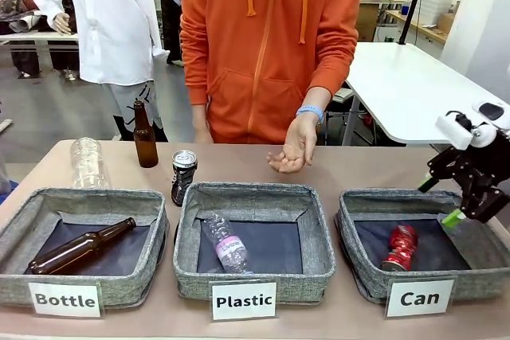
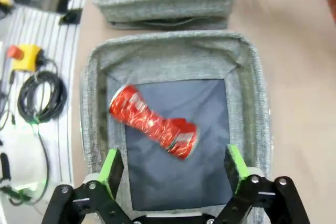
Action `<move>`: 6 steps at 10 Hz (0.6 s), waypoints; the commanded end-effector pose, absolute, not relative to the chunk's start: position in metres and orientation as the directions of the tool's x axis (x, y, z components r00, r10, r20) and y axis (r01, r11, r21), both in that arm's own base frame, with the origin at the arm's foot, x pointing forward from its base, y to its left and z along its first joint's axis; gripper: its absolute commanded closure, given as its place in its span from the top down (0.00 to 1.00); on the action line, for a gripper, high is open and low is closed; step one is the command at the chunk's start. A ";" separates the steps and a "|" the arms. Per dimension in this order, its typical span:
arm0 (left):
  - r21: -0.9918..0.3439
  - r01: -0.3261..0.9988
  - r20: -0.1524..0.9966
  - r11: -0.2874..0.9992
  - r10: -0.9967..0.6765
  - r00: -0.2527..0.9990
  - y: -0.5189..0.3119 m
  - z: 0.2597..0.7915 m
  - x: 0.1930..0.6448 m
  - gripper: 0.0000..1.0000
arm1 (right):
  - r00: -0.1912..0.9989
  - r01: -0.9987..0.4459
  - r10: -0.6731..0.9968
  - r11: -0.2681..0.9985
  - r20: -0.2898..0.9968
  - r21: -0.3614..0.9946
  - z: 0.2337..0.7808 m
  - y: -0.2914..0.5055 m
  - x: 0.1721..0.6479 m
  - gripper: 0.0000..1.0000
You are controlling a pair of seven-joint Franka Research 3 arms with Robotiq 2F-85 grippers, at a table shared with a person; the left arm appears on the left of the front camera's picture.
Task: Sort the can waste into the basket.
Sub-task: Pick up the can waste from the table and place it in the right Fabric basket.
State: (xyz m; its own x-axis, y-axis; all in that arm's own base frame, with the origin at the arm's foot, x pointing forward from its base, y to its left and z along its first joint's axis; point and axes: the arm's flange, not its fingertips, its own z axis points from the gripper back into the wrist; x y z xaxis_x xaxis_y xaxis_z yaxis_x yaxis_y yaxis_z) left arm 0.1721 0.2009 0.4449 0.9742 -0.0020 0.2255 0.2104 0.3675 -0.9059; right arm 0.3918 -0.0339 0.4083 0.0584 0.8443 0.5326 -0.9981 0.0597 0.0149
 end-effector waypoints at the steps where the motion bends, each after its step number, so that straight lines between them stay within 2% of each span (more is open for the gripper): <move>1: -0.912 0.213 0.228 0.350 0.003 0.974 0.202 0.449 0.172 1.00 | 0.215 -0.970 0.624 0.226 0.751 0.090 0.425 -0.052 0.386 1.00; 2: -0.912 0.213 0.228 0.350 0.003 0.974 0.202 0.449 0.172 1.00 | 0.333 -0.922 0.353 0.317 0.874 0.223 0.440 -0.067 0.389 1.00; 3: -0.912 0.213 0.228 0.350 0.003 0.974 0.202 0.449 0.172 1.00 | 0.450 -0.822 0.060 0.417 0.891 0.387 0.450 -0.083 0.390 1.00; 4: -0.912 0.213 0.228 0.350 0.003 0.974 0.202 0.449 0.172 1.00 | 0.529 -0.722 -0.156 0.434 0.834 0.539 0.457 -0.097 0.391 1.00; 6: -0.912 0.213 0.228 0.350 0.003 0.974 0.202 0.449 0.172 1.00 | 0.662 -0.539 -0.359 0.383 0.658 0.750 0.451 -0.106 0.403 1.00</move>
State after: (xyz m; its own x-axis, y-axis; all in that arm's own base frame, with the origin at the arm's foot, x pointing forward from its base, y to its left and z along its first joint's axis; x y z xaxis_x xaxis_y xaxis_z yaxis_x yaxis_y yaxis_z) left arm 0.1720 0.2010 0.4450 0.9742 -0.0019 0.2256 0.2105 0.3675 -0.9059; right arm 0.3873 -0.1133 0.4539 0.5593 0.1389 0.8172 -0.7995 0.3510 0.4875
